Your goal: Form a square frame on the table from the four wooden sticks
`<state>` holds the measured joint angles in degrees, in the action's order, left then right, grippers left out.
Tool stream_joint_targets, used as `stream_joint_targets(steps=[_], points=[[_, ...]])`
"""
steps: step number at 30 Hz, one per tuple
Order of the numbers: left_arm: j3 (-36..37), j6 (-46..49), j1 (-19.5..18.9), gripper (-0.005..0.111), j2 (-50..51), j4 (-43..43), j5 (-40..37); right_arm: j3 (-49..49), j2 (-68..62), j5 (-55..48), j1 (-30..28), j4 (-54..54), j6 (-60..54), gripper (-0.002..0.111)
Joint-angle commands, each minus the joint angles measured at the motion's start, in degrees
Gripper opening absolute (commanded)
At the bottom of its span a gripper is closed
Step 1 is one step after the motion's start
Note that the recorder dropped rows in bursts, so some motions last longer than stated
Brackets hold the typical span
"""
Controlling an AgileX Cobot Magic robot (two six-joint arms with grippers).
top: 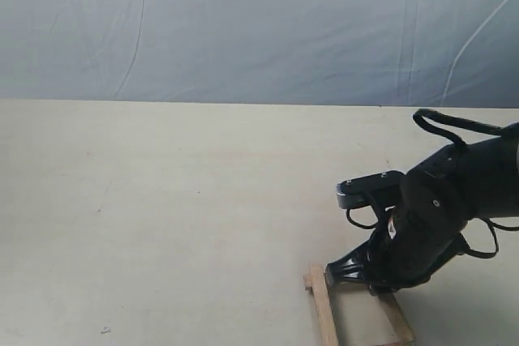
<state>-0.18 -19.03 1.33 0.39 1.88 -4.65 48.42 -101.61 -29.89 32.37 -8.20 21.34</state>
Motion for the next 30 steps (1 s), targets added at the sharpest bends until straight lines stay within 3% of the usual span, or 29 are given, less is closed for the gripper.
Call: stream_joint_targets(steps=[1, 11, 15, 30], points=[[0.2, 0.0, -0.1, 0.0, -0.4, 0.6, 0.0, -2.5, 0.5, 2.9, -0.3, -0.1, 0.1, -0.001], [0.2, 0.0, -0.1, 0.0, -0.4, 0.6, 0.0, -4.2, 0.5, 7.5, -0.3, 2.8, 0.3, -0.001], [0.2, 0.0, -0.1, 0.0, -0.4, 0.6, 0.0, -0.7, 0.5, 7.0, -0.3, 4.8, 0.3, -0.001], [0.2, 0.0, -0.1, 0.0, -0.4, 0.7, 0.0, 32.7, -15.7, -12.7, 2.5, 7.3, 4.3, -0.001]])
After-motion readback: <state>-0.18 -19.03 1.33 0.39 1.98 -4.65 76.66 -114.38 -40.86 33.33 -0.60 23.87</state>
